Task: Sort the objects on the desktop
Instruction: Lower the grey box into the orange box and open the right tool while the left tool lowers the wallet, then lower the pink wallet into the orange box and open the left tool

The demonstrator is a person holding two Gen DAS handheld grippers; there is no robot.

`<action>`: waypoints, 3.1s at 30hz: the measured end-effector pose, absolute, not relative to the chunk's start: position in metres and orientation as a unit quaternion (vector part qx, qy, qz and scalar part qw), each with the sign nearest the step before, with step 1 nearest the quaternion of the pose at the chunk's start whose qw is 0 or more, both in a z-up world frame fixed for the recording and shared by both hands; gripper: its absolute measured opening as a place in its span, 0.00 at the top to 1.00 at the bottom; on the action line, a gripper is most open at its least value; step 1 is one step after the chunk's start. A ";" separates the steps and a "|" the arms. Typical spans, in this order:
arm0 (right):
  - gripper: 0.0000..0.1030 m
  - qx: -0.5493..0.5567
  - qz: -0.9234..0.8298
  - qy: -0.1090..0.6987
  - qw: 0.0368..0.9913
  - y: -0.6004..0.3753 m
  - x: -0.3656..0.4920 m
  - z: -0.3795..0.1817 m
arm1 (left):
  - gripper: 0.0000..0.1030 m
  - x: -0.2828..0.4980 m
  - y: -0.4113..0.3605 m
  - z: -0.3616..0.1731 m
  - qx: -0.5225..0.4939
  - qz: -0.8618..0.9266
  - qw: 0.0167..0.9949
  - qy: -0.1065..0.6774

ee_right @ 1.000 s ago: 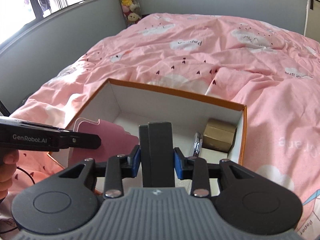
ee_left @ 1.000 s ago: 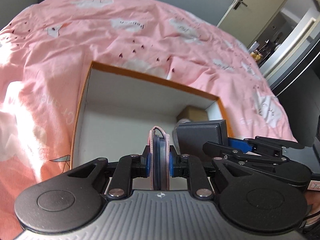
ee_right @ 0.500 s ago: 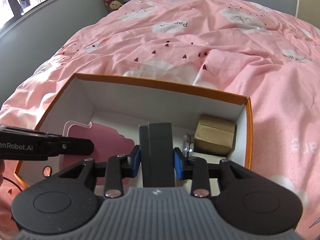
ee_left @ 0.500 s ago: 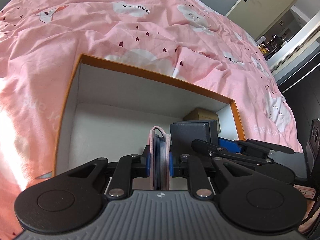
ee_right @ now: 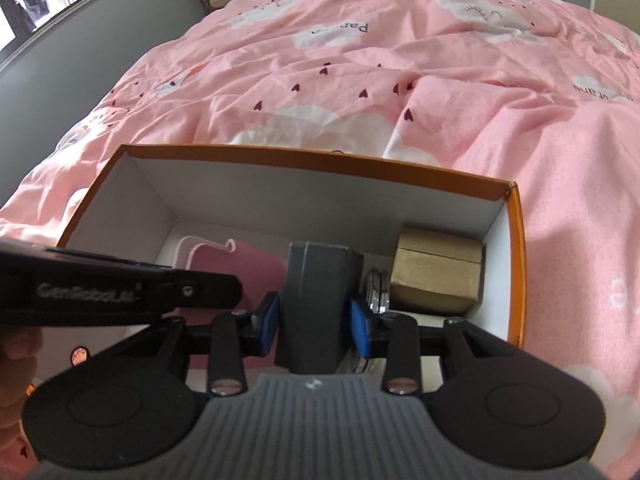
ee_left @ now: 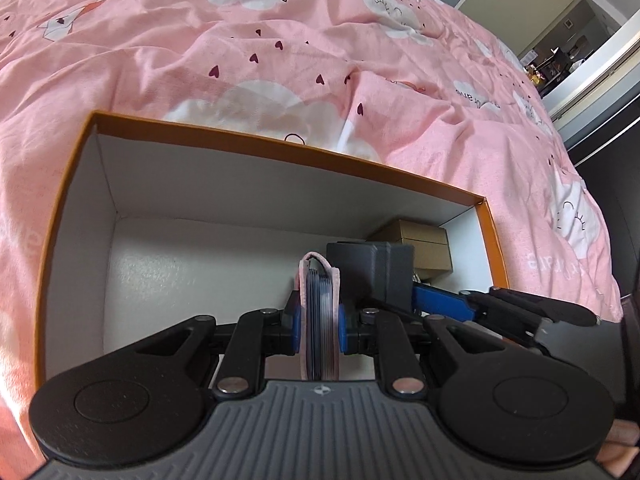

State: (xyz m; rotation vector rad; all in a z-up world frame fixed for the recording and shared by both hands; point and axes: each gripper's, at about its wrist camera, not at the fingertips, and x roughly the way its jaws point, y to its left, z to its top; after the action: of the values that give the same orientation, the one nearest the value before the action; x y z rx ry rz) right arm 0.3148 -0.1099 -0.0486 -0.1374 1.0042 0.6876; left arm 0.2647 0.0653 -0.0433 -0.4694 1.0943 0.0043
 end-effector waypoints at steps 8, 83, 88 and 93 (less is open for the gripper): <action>0.52 -0.098 0.340 0.461 0.814 -0.118 0.303 -0.040 | 0.82 0.280 0.055 -0.040 -0.189 0.017 0.841 0.506; 0.94 -0.115 0.294 0.478 0.819 -0.138 0.314 -0.061 | 0.77 0.236 0.064 -0.011 -0.222 -0.003 0.863 0.453; 0.90 -0.118 0.292 0.454 0.834 -0.147 0.297 -0.044 | 0.77 0.223 0.056 -0.002 -0.204 -0.008 0.871 0.446; 0.82 -0.116 0.287 0.427 0.850 -0.161 0.276 -0.024 | 0.77 0.203 0.052 0.010 -0.196 -0.024 0.880 0.433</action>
State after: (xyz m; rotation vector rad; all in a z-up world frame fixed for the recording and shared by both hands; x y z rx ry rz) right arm 0.2762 -0.1608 -0.0240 -0.2443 0.8994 0.6052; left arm 0.2026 0.0522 0.0099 -0.4078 0.9020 -0.0490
